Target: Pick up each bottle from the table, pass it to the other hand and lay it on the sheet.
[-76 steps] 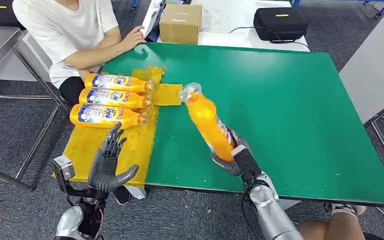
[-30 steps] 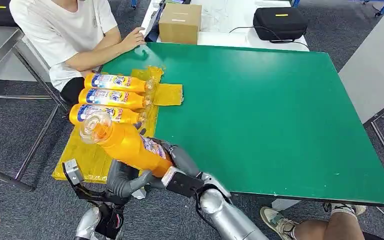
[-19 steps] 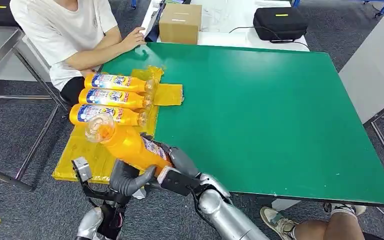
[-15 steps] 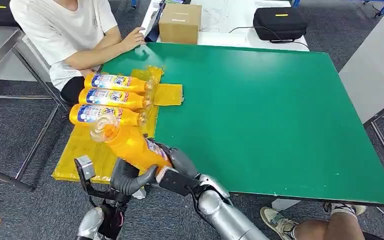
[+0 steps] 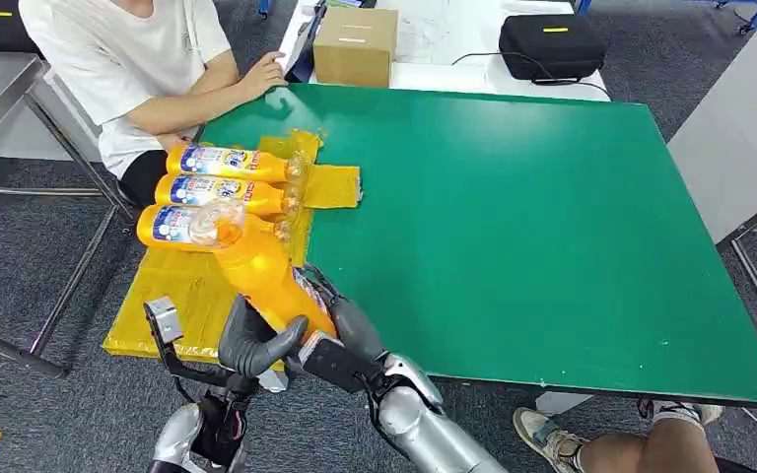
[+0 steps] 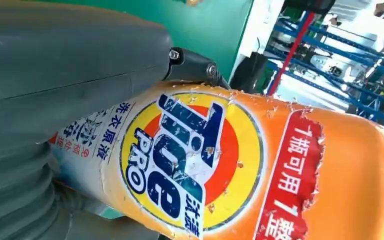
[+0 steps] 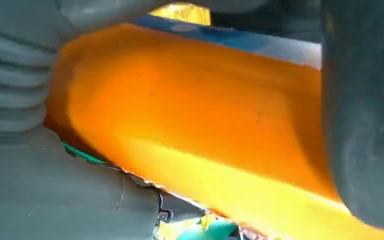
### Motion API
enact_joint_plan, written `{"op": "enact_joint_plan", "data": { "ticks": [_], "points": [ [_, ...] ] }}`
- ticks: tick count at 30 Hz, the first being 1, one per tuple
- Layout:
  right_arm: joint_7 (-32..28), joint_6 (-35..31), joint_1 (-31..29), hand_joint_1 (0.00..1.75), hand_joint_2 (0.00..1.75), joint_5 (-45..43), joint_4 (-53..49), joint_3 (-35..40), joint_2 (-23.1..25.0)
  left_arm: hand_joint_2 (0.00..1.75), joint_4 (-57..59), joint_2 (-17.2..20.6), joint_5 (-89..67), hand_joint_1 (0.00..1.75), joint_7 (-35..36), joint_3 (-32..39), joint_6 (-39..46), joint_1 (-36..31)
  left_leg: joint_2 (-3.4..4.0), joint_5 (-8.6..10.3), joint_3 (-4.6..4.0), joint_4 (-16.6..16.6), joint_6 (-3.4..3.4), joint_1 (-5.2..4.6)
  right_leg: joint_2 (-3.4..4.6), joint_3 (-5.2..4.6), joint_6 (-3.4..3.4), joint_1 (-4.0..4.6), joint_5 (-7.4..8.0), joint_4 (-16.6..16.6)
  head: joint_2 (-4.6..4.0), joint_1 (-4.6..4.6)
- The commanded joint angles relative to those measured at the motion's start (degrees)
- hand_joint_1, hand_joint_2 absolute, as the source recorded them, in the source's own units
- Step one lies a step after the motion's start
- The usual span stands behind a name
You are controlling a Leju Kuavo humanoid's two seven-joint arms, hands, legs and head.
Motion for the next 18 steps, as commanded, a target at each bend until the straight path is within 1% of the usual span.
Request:
{"op": "enact_joint_plan", "data": {
  "ticks": [1, 2, 3, 4, 5, 6, 7, 8, 9, 11, 13, 15, 16, 17, 18],
  "points": [
    [-1.48, -2.21, 1.0, 0.0, 0.0, -0.25, 2.28, -0.06, -0.08, 1.75, 2.29, 2.61, -6.46, 1.75, -2.76, 1.49, 6.76, -4.26, -0.1, -0.06, 0.21, -0.05, -0.07, 0.04, -0.09, 0.24, -0.08, 0.05, -0.09, -0.03, 0.0, 0.0],
    [-1.72, -2.52, 0.97, 0.0, 0.0, -0.13, 2.41, 0.04, -0.25, 1.75, 2.99, 3.87, -10.37, 1.75, -3.97, 1.23, 8.44, -5.03, -0.1, -0.11, 0.34, -0.04, -0.09, 0.07, -0.09, 0.36, -0.11, 0.07, -0.14, -0.02, 0.0, 0.0],
    [-1.86, -3.04, 1.03, 0.0, 0.0, -0.11, 2.48, -0.15, -0.38, 1.75, 4.09, 5.35, -15.59, 1.75, -4.28, 1.05, 10.81, -6.0, -0.06, -0.03, 0.18, -0.07, -0.06, 0.03, -0.05, 0.2, -0.07, 0.04, -0.05, -0.04, 0.0, 0.0],
    [-1.98, -3.47, 1.26, 0.0, 0.0, -0.08, 2.33, -0.52, -0.58, 1.75, 5.92, 7.26, -22.95, 1.75, -4.14, 1.18, 14.02, -7.31, -0.03, -0.11, 0.37, -0.06, -0.1, 0.07, -0.02, 0.38, -0.13, 0.08, -0.13, -0.03, 0.0, 0.0],
    [-2.17, -3.59, 1.66, 0.0, 0.0, -0.2, 1.91, -0.98, -0.69, 1.75, 7.33, 8.35, -27.51, 1.75, -4.08, 1.95, 15.4, -8.12, -0.07, -0.01, 0.2, -0.09, -0.07, 0.03, -0.06, 0.2, -0.08, 0.03, -0.04, -0.05, 0.0, 0.0],
    [-2.28, -3.69, 2.09, 0.0, 0.0, -0.19, 1.4, -1.41, -0.82, 1.75, 8.8, 9.07, -31.44, 1.75, -3.75, 3.33, 16.23, -8.91, -0.07, -0.04, 0.31, -0.12, -0.1, 0.07, -0.06, 0.32, -0.12, 0.07, -0.07, -0.07, 0.0, 0.0],
    [-2.32, -3.53, 2.39, 0.0, 0.0, 0.01, 1.04, -1.65, -0.92, 1.75, 9.81, 8.76, -32.81, 1.75, -4.35, 5.77, 14.61, -9.38, -0.08, -0.08, 0.46, -0.15, -0.14, 0.07, -0.07, 0.46, -0.16, 0.08, -0.12, -0.07, 0.0, 0.0],
    [-2.32, -3.5, 2.44, 0.0, 0.0, 0.07, 0.98, -1.69, -0.93, 1.75, 9.93, 8.65, -33.08, 1.75, -4.47, 6.25, 14.21, -9.43, -0.14, -0.02, 0.33, -0.13, -0.1, 0.06, -0.12, 0.36, -0.12, 0.06, -0.08, -0.08, 0.0, 0.02],
    [-2.32, -3.5, 2.44, 0.0, 0.0, 0.07, 0.98, -1.69, -0.93, 1.75, 9.93, 8.65, -33.08, 1.75, -4.47, 6.25, 14.21, -9.43, -0.09, -0.07, 0.42, -0.12, -0.12, 0.08, -0.07, 0.43, -0.14, 0.07, -0.12, -0.06, 0.0, 0.02],
    [-2.27, -3.68, 2.47, 0.0, 0.0, 0.12, 0.93, -1.76, -0.87, 1.75, 9.7, 8.38, -33.84, 1.75, -4.28, 5.93, 14.44, -9.27, 0.06, -0.05, 0.25, -0.08, -0.08, 0.07, 0.06, 0.23, -0.1, 0.06, -0.04, -0.03, 0.0, 0.02],
    [-2.41, -3.83, 2.56, 0.0, 0.0, -0.37, 0.95, -2.4, -1.12, 1.75, 11.5, 10.02, -38.12, 1.75, -3.45, 6.82, 17.0, -10.78, 0.05, -0.13, 0.38, -0.05, -0.1, 0.11, 0.0, 0.35, -0.16, 0.11, -0.13, 0.0, 0.0, 0.0],
    [-2.95, -3.93, 2.57, 0.0, 0.0, -0.65, 1.36, -3.05, -1.29, 1.75, 14.03, 11.24, -40.07, 1.75, -3.56, 8.74, 16.98, -12.57, -0.05, 0.0, 0.21, -0.09, -0.08, 0.07, -0.1, 0.2, -0.1, 0.06, -0.06, -0.03, 0.0, 0.0],
    [-3.25, -3.76, 2.7, 0.0, 0.0, -0.72, 1.49, -3.43, -1.28, 1.75, 15.01, 11.9, -42.19, 1.75, -3.88, 9.82, 17.49, -13.08, -0.1, -0.07, 0.35, -0.07, -0.11, 0.1, -0.11, 0.36, -0.14, 0.09, -0.13, -0.02, 0.0, 0.0],
    [-3.35, -3.49, 2.83, 0.0, 0.0, -0.7, 1.51, -3.59, -1.3, 1.75, 16.31, 13.52, -47.84, 1.75, -3.31, 8.89, 19.7, -13.47, -0.03, -0.02, 0.23, -0.09, -0.08, 0.08, -0.03, 0.22, -0.1, 0.06, -0.05, -0.04, 0.0, 0.02],
    [-3.43, -3.29, 3.0, 0.0, 0.0, -0.8, 1.32, -3.81, -1.33, 1.75, 17.82, 15.08, -53.96, 1.75, -2.41, 8.23, 23.16, -13.63, -0.02, -0.06, 0.36, -0.09, -0.12, 0.1, -0.02, 0.35, -0.14, 0.09, -0.09, -0.03, 0.0, 0.02]
  ]
}}
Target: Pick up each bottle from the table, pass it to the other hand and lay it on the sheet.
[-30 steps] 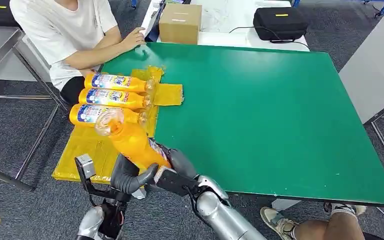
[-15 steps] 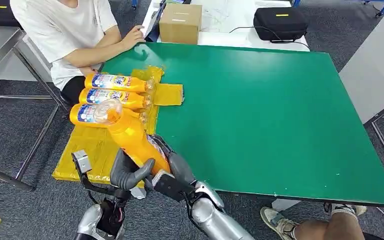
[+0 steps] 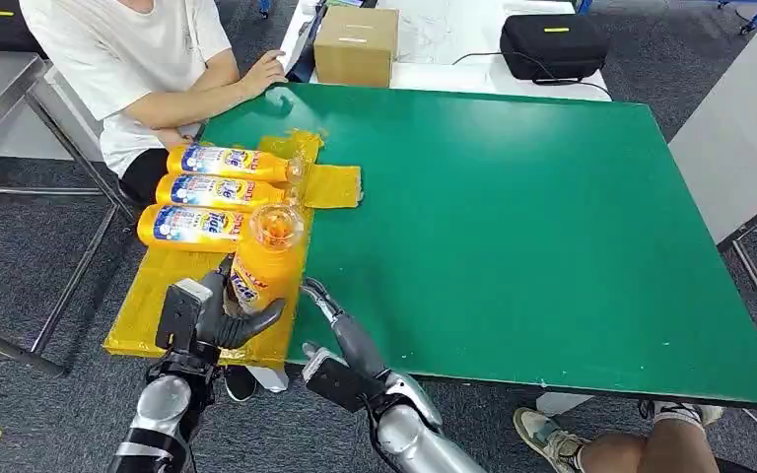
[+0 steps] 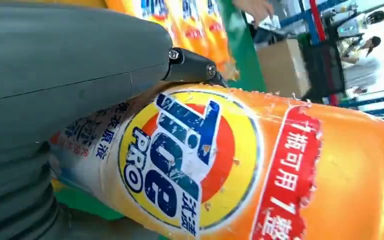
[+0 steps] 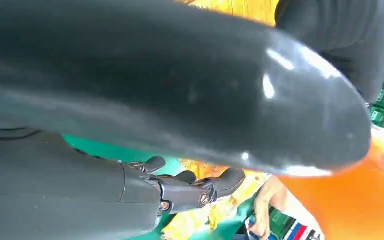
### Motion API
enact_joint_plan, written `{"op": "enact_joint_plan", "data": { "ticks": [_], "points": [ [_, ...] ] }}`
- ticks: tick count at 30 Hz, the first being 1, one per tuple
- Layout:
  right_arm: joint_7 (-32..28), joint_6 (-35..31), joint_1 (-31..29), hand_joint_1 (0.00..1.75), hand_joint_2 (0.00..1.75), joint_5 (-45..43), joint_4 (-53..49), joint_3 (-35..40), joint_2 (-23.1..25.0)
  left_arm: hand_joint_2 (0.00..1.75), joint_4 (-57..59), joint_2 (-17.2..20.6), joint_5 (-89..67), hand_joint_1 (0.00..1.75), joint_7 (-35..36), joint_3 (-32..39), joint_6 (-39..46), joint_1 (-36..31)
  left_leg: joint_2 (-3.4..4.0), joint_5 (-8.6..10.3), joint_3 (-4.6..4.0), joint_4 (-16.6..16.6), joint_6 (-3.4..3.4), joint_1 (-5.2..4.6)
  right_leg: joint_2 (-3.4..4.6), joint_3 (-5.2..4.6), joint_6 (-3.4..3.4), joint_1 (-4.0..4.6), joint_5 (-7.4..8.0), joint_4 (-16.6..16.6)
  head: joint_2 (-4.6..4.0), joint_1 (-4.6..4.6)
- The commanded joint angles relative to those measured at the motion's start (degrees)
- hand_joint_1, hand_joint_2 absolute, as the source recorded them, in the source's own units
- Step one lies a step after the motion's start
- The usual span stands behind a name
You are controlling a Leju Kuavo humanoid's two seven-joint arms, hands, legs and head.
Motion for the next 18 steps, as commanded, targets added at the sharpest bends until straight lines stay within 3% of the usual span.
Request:
{"op": "enact_joint_plan", "data": {
  "ticks": [1, 10, 13, 18],
  "points": [
    [-1.06, 0.46, 0.0, 0.0, 0.0, -0.71, 1.0, -2.9, -1.72, 1.75, 13.79, 9.03, -19.55, 1.75, 2.19, 3.37, 7.59, -6.64, 0.03, -0.03, 0.24, -0.09, -0.06, 0.0, 0.02, 0.21, -0.07, 0.0, -0.05, -0.05, 0.0, 0.0],
    [-1.13, 1.6, 0.97, 0.0, 0.0, -1.23, -1.79, -4.86, -2.64, 1.75, 20.75, 13.72, -34.8, 1.75, 2.94, 6.19, 12.68, -5.38, 0.17, -0.15, 0.46, -0.1, -0.08, 0.07, 0.13, 0.39, -0.12, 0.06, -0.13, -0.05, 0.0, -0.02],
    [-1.31, 2.95, 0.48, 0.0, 0.0, -1.02, -1.73, -5.02, -2.22, 1.75, 26.51, 16.3, -48.15, 1.75, 8.11, 2.53, 13.1, -8.13, 0.22, -0.09, 0.33, -0.09, -0.08, 0.07, 0.15, 0.26, -0.1, 0.06, -0.07, -0.04, 0.0, 0.0],
    [-1.43, 2.71, 0.41, 0.0, 0.0, -0.39, -1.43, -4.71, -1.92, 1.75, 29.86, 16.03, -49.89, 1.75, 9.15, 2.78, 11.55, -10.0, 0.13, -0.09, 0.44, -0.09, -0.12, 0.08, 0.04, 0.35, -0.15, 0.07, -0.11, -0.02, 0.0, -0.02]
  ]
}}
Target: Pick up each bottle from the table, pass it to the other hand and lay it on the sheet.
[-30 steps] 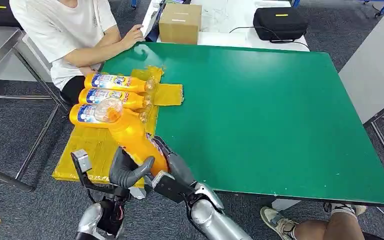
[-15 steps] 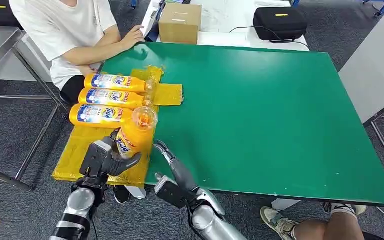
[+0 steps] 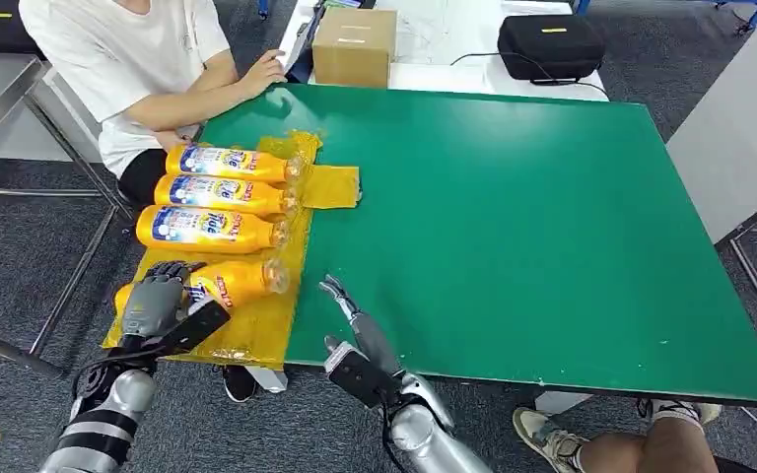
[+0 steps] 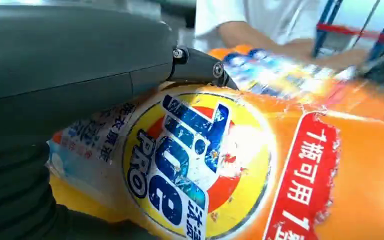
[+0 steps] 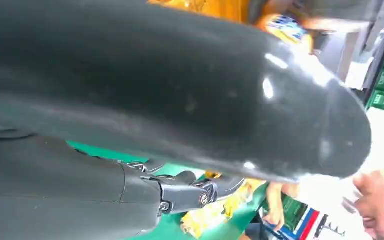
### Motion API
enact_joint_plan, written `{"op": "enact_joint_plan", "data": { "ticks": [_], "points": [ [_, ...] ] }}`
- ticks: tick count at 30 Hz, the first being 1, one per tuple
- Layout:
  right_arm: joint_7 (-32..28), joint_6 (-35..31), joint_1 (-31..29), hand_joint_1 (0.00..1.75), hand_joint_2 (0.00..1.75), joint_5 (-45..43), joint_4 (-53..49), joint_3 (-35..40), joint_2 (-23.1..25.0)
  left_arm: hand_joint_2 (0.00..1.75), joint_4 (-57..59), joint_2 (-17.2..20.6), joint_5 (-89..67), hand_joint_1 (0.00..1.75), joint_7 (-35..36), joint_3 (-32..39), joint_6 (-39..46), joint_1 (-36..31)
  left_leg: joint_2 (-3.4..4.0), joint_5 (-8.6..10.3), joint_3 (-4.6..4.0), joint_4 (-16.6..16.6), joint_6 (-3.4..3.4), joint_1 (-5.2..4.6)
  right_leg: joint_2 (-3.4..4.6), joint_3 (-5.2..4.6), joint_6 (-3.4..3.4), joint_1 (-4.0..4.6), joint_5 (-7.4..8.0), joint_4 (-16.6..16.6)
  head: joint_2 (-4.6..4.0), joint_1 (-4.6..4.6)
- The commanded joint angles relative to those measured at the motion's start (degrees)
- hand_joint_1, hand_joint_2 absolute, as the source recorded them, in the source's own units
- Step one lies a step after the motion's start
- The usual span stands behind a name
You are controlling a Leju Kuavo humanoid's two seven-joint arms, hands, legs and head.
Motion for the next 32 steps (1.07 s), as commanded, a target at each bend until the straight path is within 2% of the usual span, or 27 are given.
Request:
{"op": "enact_joint_plan", "data": {
  "ticks": [1, 5, 9, 11, 12, 13, 14, 15, 18, 21, 24, 27, 30, 32],
  "points": [
    [-0.36, 0.48, -1.12, 0.0, 0.0, 0.46, 0.21, -0.8, -0.94, 1.75, 13.64, 3.43, -4.84, 1.75, 2.83, -2.01, -1.65, -4.23, 0.07, -0.06, 0.32, -0.09, -0.07, 0.02, 0.08, 0.28, -0.09, 0.02, -0.06, -0.05, 0.0, 0.0],
    [-0.58, 1.02, -1.59, 0.0, 0.0, 0.57, 0.96, -0.57, -0.89, 1.75, 16.31, 3.06, -4.74, 1.75, 3.05, -1.56, -4.46, -5.71, 0.08, -0.1, 0.55, -0.09, -0.09, 0.02, 0.11, 0.48, -0.12, 0.03, -0.07, 0.0, 0.0, 0.02],
    [-1.54, 1.25, -2.36, 0.0, 0.0, 0.05, 2.02, -0.68, -0.62, 1.75, 19.68, 2.11, -3.44, 1.75, -1.04, -1.73, -6.13, -8.41, -0.06, -0.01, 0.58, -0.11, -0.12, 0.03, 0.0, 0.53, -0.15, 0.03, -0.06, 0.01, 0.0, 0.02],
    [-1.54, 1.27, -2.4, 0.0, 0.0, 0.05, 2.0, -0.66, -0.55, 1.75, 19.7, 1.84, -3.48, 1.75, -0.95, -1.85, -6.23, -8.52, -0.19, 0.06, 0.62, -0.11, -0.13, -0.01, -0.04, 0.61, -0.16, -0.01, -0.07, 0.03, 0.0, 0.02],
    [-1.61, 1.37, -2.46, 0.0, 0.0, -0.08, 2.11, -0.66, -0.55, 1.75, 19.48, 1.79, -3.02, 1.61, -1.73, -2.1, -6.7, -8.59, -0.19, 0.05, 0.68, -0.11, -0.15, 0.02, -0.04, 0.7, -0.19, 0.03, -0.06, 0.01, 0.0, 0.02],
    [-1.79, 1.48, -2.53, 0.0, 0.0, -0.26, 2.28, -0.56, -0.48, 1.75, 19.32, 1.68, -1.86, 1.36, -3.35, -2.37, -7.68, -8.7, -0.19, 0.07, 0.73, -0.12, -0.15, 0.0, -0.03, 0.71, -0.24, 0.0, -0.1, 0.03, 0.0, 0.0],
    [-2.09, 1.57, -2.6, 0.0, 0.0, -0.46, 2.58, -0.41, -0.36, 1.75, 18.93, 1.35, -0.4, 0.14, -5.01, -2.84, -8.79, -8.74, -0.14, 0.09, 0.77, -0.15, -0.18, 0.01, 0.02, 0.74, -0.26, 0.02, -0.07, 0.0, 0.0, 0.02],
    [-2.26, 1.67, -2.69, 0.0, 0.0, -0.54, 2.78, -0.23, -0.26, 1.75, 18.33, 1.11, 0.52, 0.0, -6.49, -3.31, -9.44, -8.54, -0.19, 0.1, 0.81, -0.13, -0.18, 0.01, -0.03, 0.8, -0.25, 0.01, -0.08, 0.01, 0.0, 0.0],
    [-2.61, 1.92, -2.99, 0.0, 0.0, -0.98, 3.28, 0.0, -0.13, 1.75, 16.62, 0.82, 0.88, 0.0, -8.3, -5.84, -9.89, -7.78, -0.11, 0.13, 0.84, -0.13, -0.24, 0.06, 0.04, 0.8, -0.32, 0.07, -0.02, -0.01, 0.0, 0.0],
    [-2.88, 2.53, -3.3, 0.0, 0.0, -1.32, 3.48, 0.04, -0.56, 1.75, 17.16, 2.58, -2.37, 0.0, -6.75, -10.73, -9.64, -7.78, -0.25, 0.18, 0.88, -0.15, -0.24, 0.02, -0.1, 0.87, -0.33, 0.03, -0.01, 0.0, 0.0, 0.02],
    [-2.94, 2.66, -3.46, 0.0, 0.0, -1.33, 3.4, -0.14, -0.9, 1.75, 16.39, 2.16, -0.91, 0.0, -8.42, -10.43, -7.09, -7.42, -0.29, 0.2, 0.91, -0.14, -0.19, -0.01, -0.1, 0.95, -0.28, -0.01, 0.0, 0.03, 0.0, 0.0],
    [-2.9, 2.69, -2.9, 0.0, 0.0, -1.14, 2.6, -0.42, -0.88, 1.75, 8.52, 0.51, 5.54, 0.0, -13.37, -7.59, -5.09, -4.58, -0.32, 0.18, 0.91, -0.15, -0.22, 0.01, -0.11, 0.97, -0.27, 0.0, -0.02, -0.01, 0.0, 0.0],
    [-2.36, 2.49, -2.11, 0.0, 0.0, -0.95, 1.53, -0.49, -1.0, 1.75, -3.53, -1.19, 11.39, 0.0, -13.31, -6.96, -8.65, -1.79, -0.4, 0.18, 0.74, -0.06, -0.2, 0.01, -0.21, 0.84, -0.21, 0.01, -0.04, 0.03, 0.0, 0.0],
    [-2.34, 2.51, -2.13, 0.0, 0.0, -0.94, 1.57, -0.52, -1.0, 1.75, -5.05, -1.15, 11.5, 0.0, -12.15, -7.33, -9.53, -1.71, -0.42, 0.14, 0.6, 0.02, -0.21, 0.05, -0.3, 0.67, -0.21, 0.05, -0.07, 0.08, 0.0, 0.04]
  ]
}}
